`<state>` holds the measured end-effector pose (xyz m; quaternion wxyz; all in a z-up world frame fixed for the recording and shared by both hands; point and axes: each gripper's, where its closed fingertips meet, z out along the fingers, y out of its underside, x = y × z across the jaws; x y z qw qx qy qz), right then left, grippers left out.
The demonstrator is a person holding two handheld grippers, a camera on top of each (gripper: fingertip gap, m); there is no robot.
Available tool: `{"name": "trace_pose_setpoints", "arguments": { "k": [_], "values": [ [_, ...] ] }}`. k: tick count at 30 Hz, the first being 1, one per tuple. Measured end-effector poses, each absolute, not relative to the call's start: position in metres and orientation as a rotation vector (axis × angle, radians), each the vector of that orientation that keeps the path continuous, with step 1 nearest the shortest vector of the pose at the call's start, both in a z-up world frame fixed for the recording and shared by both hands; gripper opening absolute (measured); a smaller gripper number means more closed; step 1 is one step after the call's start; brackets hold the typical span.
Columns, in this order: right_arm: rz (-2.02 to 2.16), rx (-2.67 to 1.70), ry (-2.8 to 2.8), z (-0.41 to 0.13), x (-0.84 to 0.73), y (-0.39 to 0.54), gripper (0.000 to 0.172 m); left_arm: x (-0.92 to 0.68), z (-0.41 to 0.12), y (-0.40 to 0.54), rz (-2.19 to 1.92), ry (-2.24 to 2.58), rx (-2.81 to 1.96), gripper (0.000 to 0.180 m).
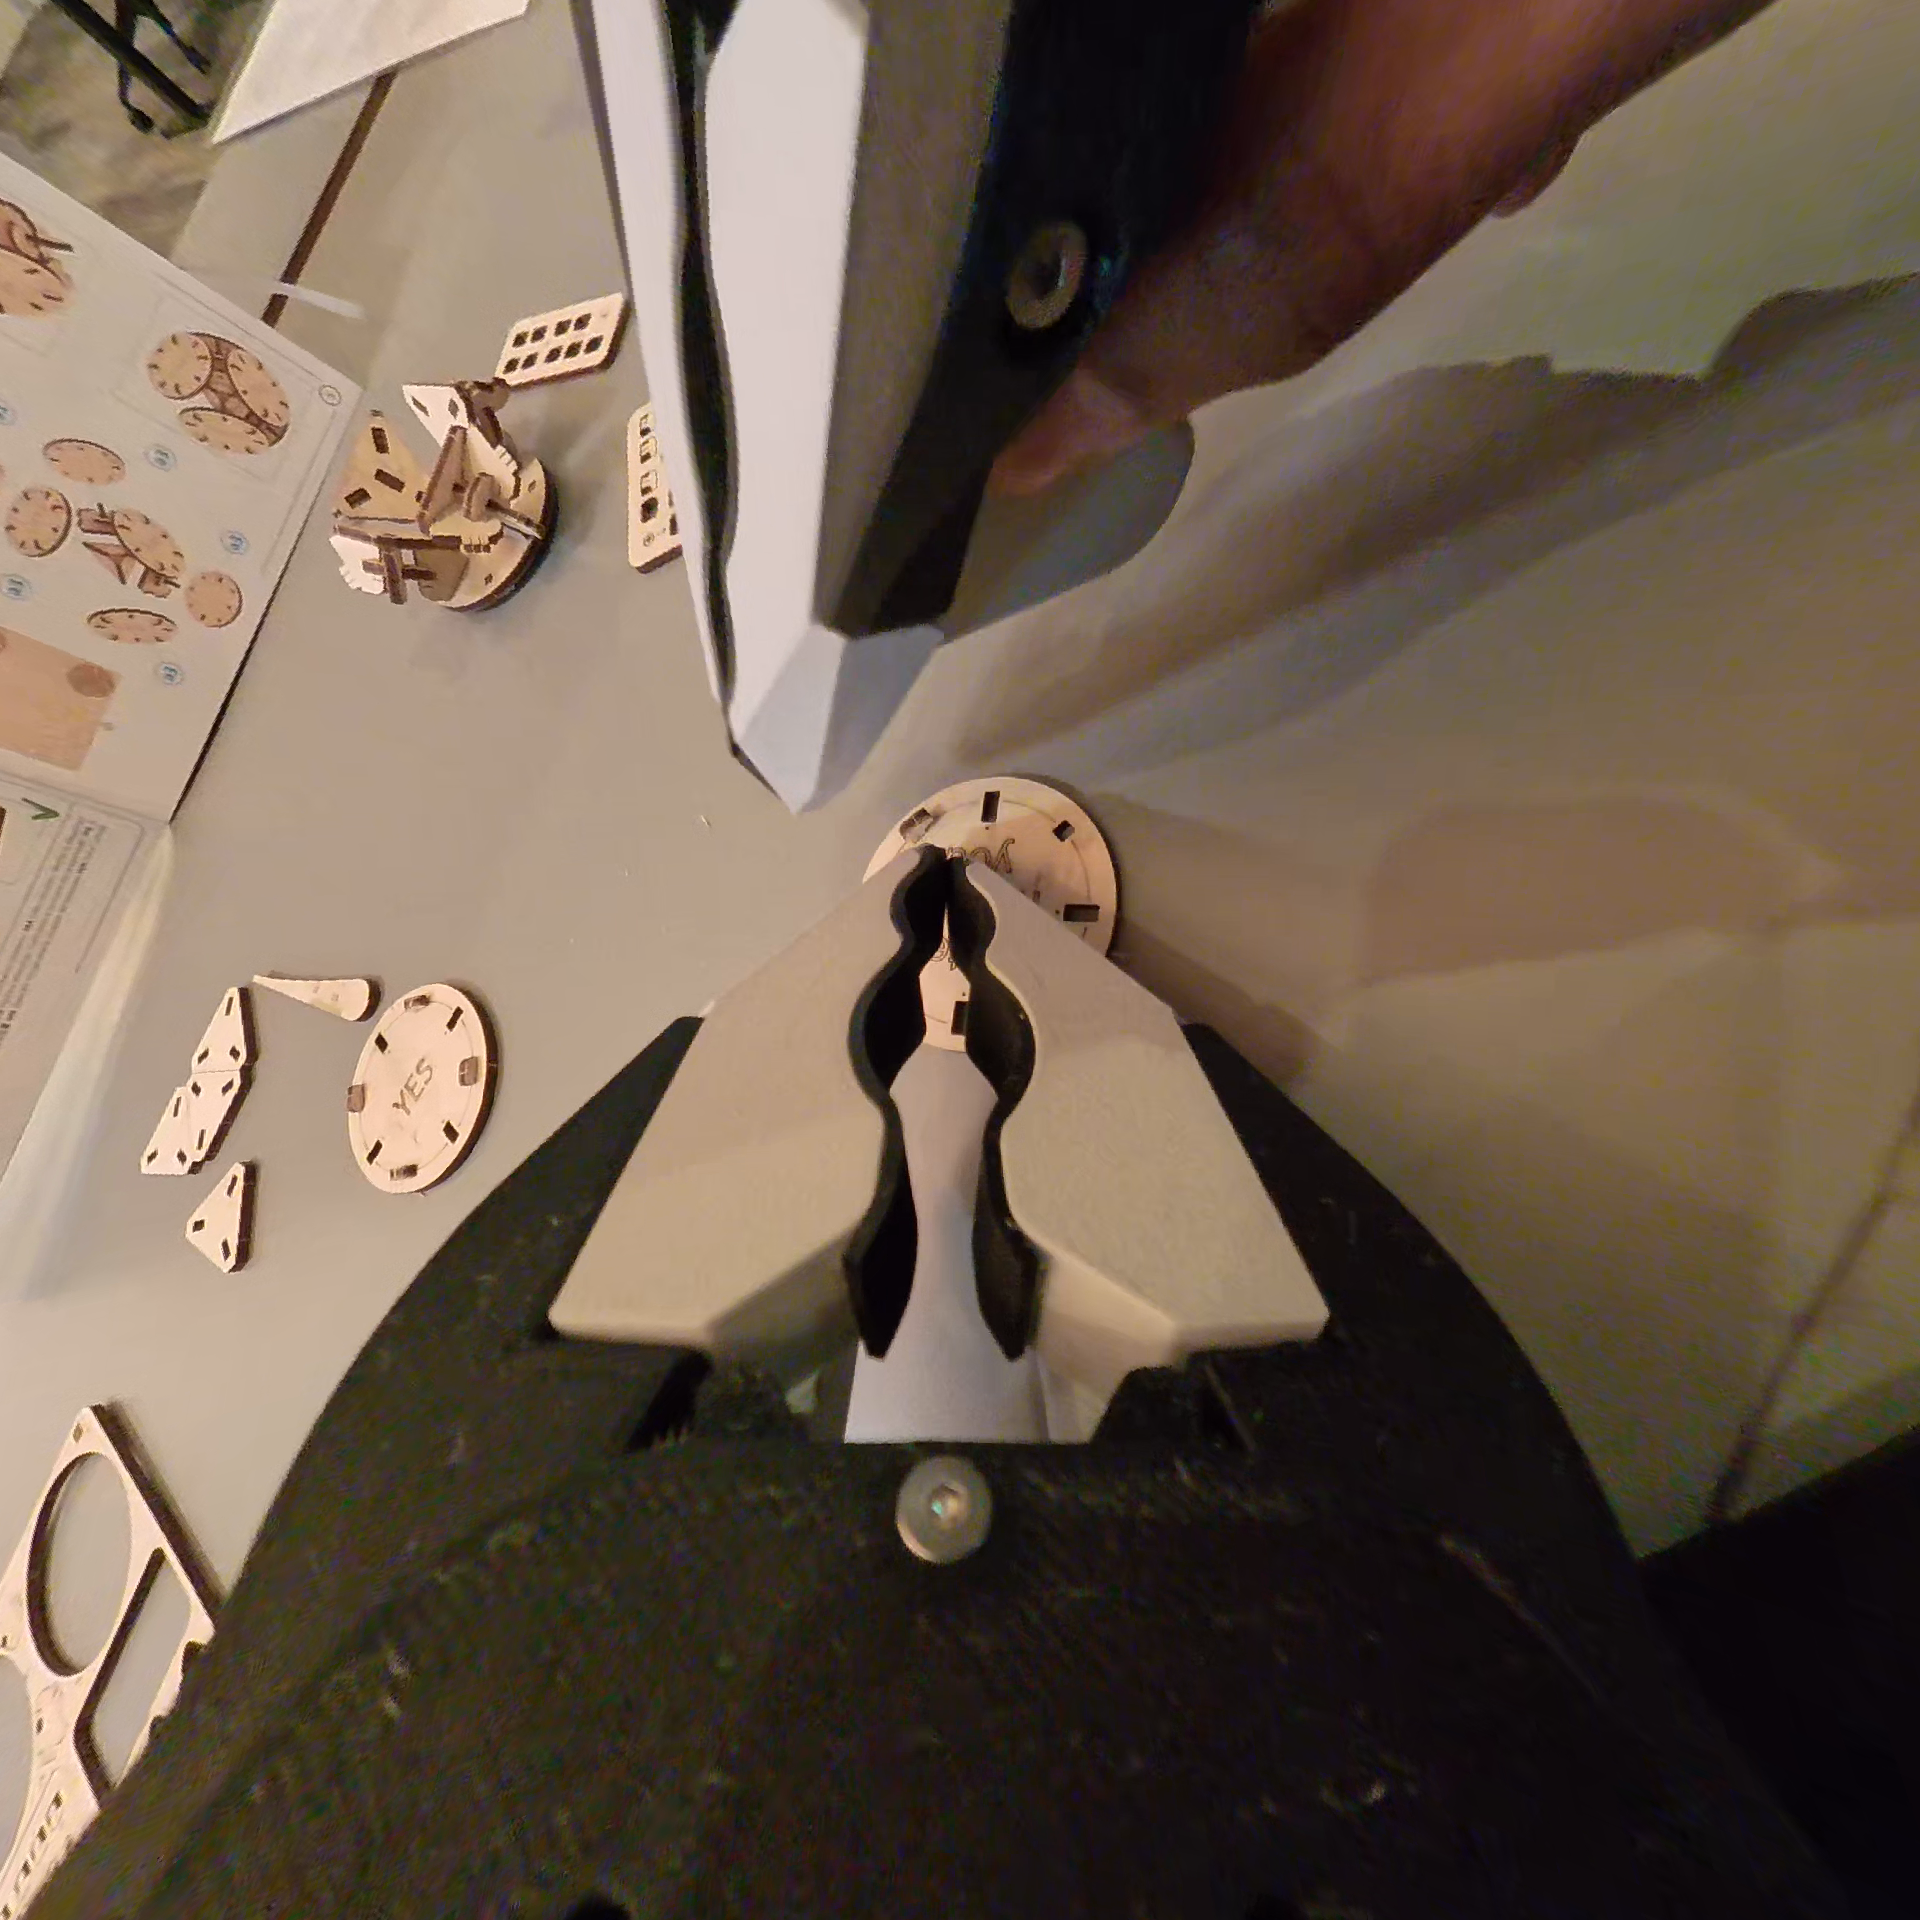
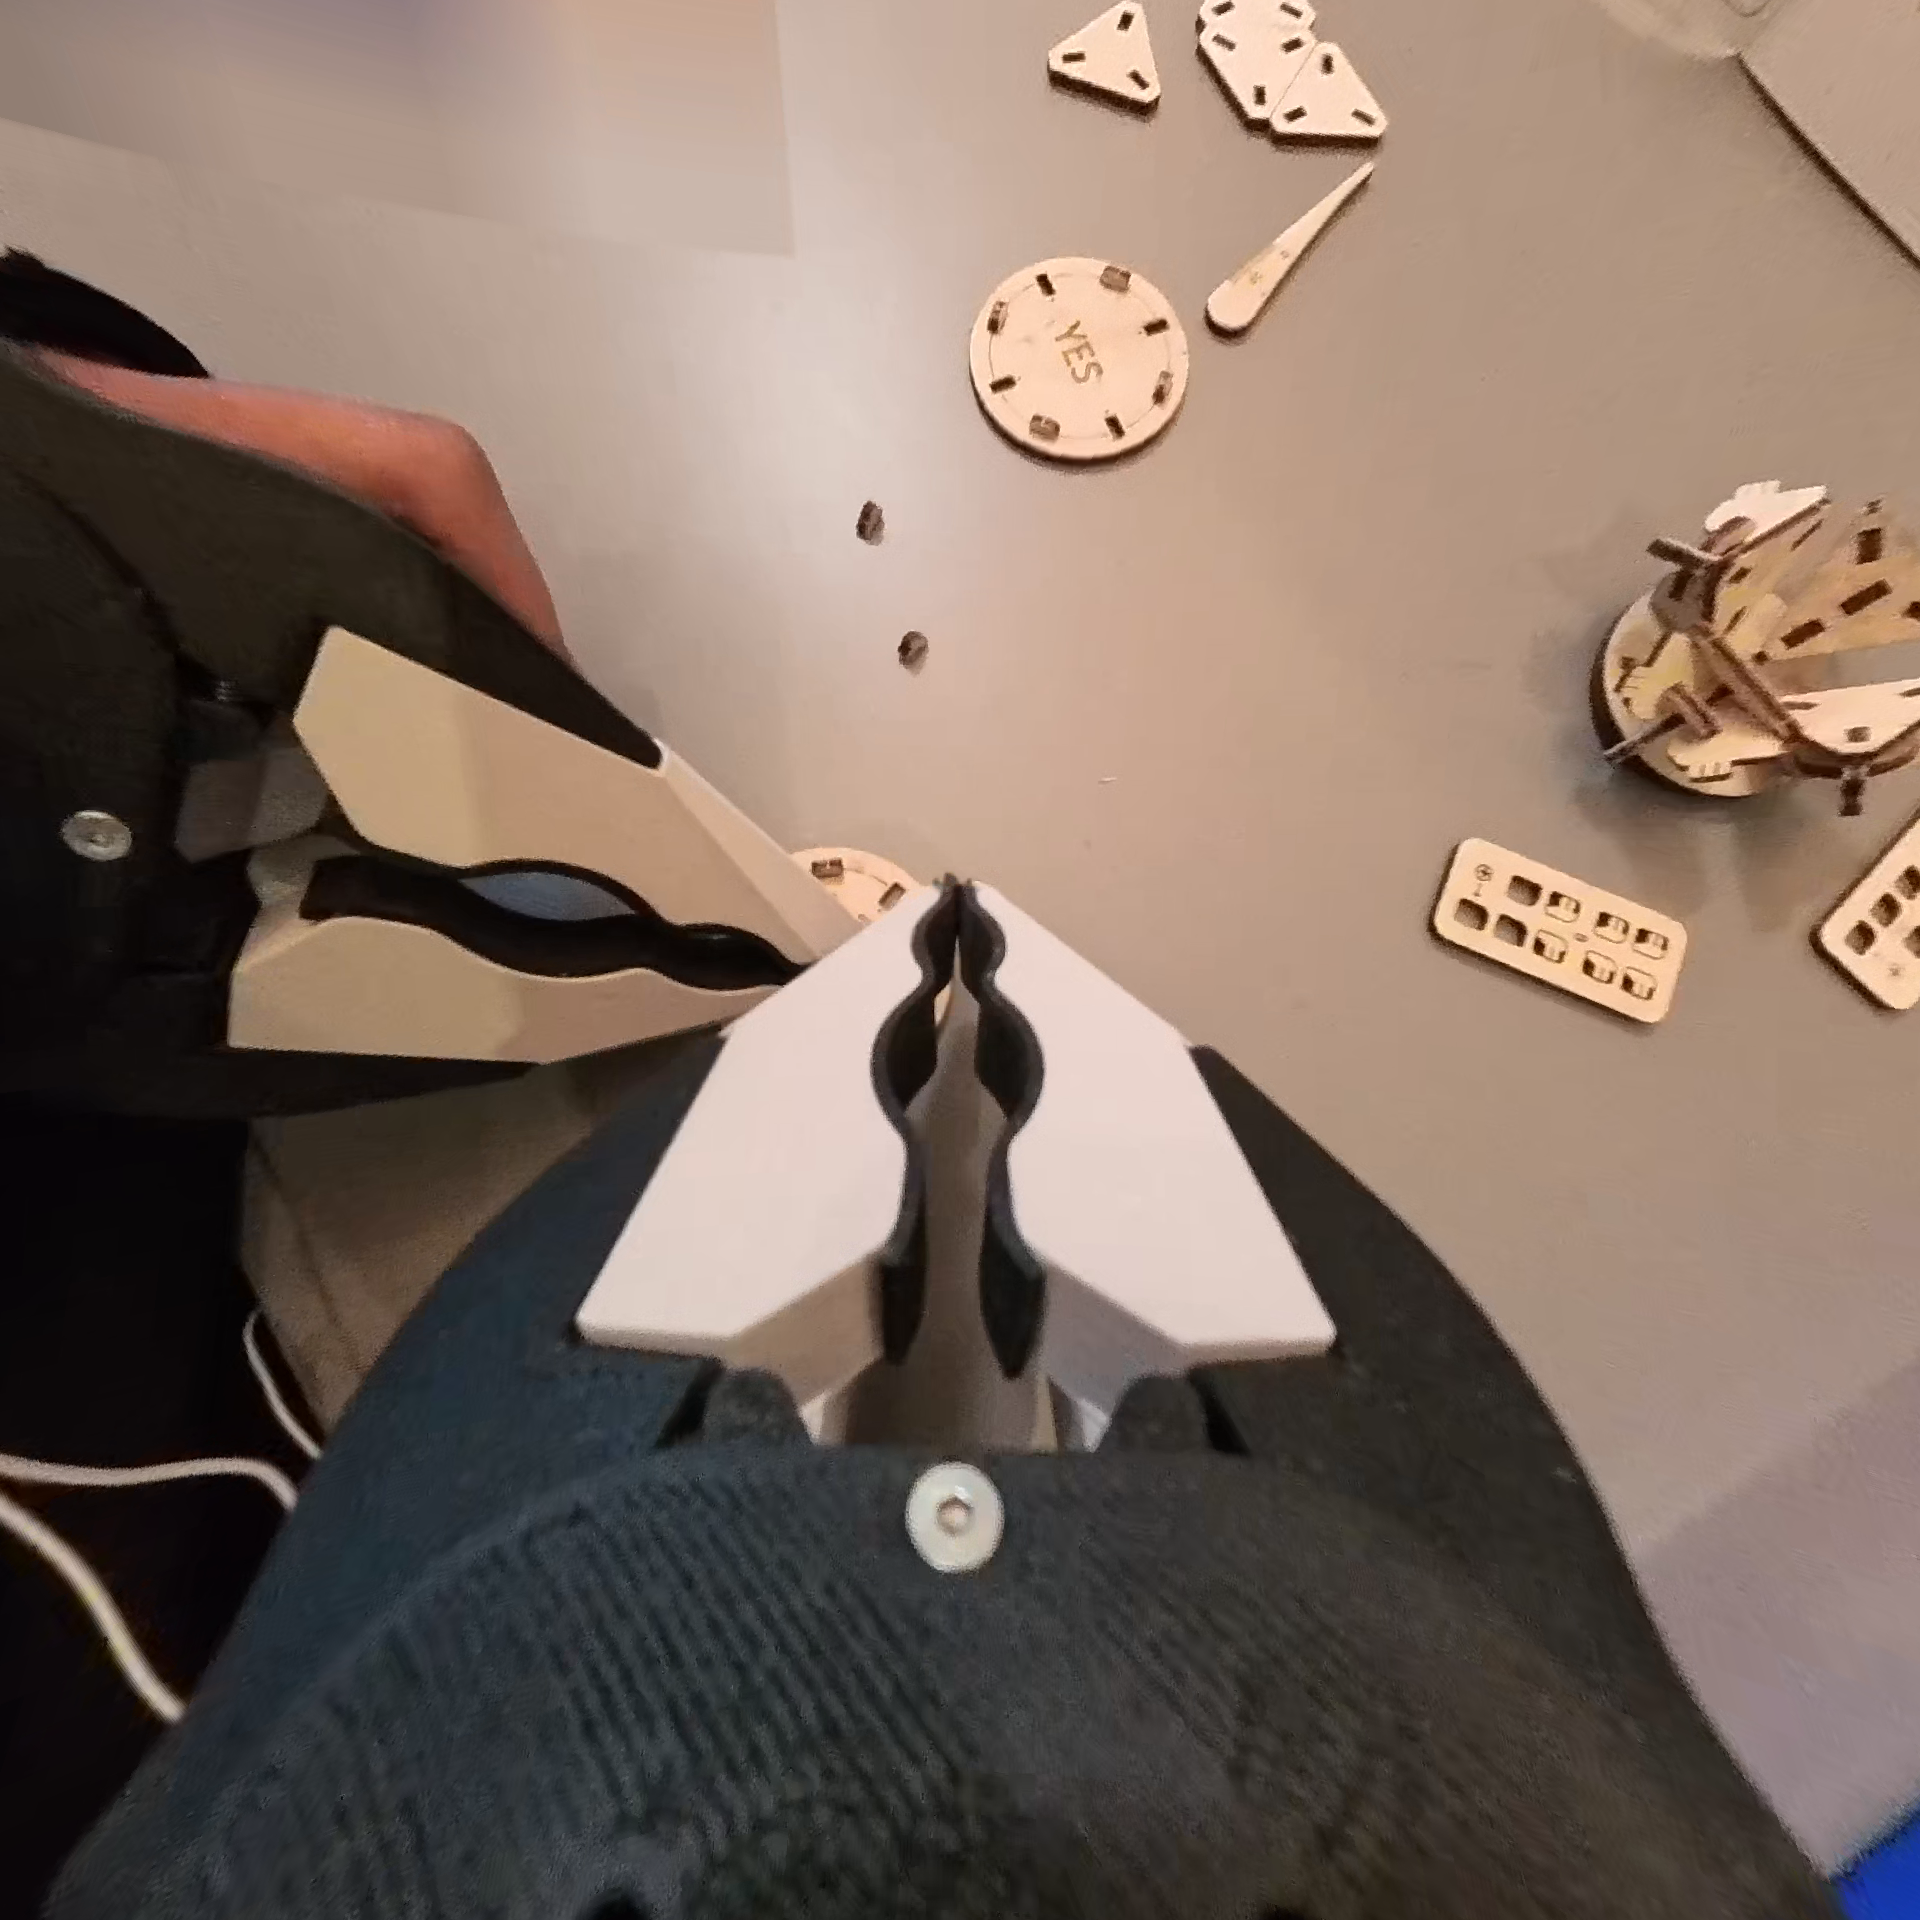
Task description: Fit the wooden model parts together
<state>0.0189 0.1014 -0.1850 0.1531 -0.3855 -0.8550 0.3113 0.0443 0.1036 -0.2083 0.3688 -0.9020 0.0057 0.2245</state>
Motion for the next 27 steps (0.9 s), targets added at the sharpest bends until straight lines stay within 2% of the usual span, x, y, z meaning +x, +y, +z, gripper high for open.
{"name": "trace_pose_setpoints", "arguments": {
  "k": [3, 8, 11, 27],
  "values": [
    [1.041, -1.093, -2.293, -0.166, 0.006, 0.099, 0.0, 0.044, -0.208, 0.104, 0.578, 0.015, -2.315, 0.0],
    [1.502, -1.009, -1.781, -0.086, -0.027, 0.089, 0.0, 0.044, -0.206, 0.103, 0.607, 0.023, -2.297, 0.0],
    [1.656, -0.947, -1.494, -0.058, -0.046, 0.087, 0.0, 0.043, -0.186, 0.102, 0.641, -0.002, -2.174, 0.0],
    [1.705, -0.936, -1.42, -0.075, -0.075, 0.06, 0.0, 0.04, -0.209, 0.093, 0.671, 0.034, -2.313, 0.0]
  ]
}}
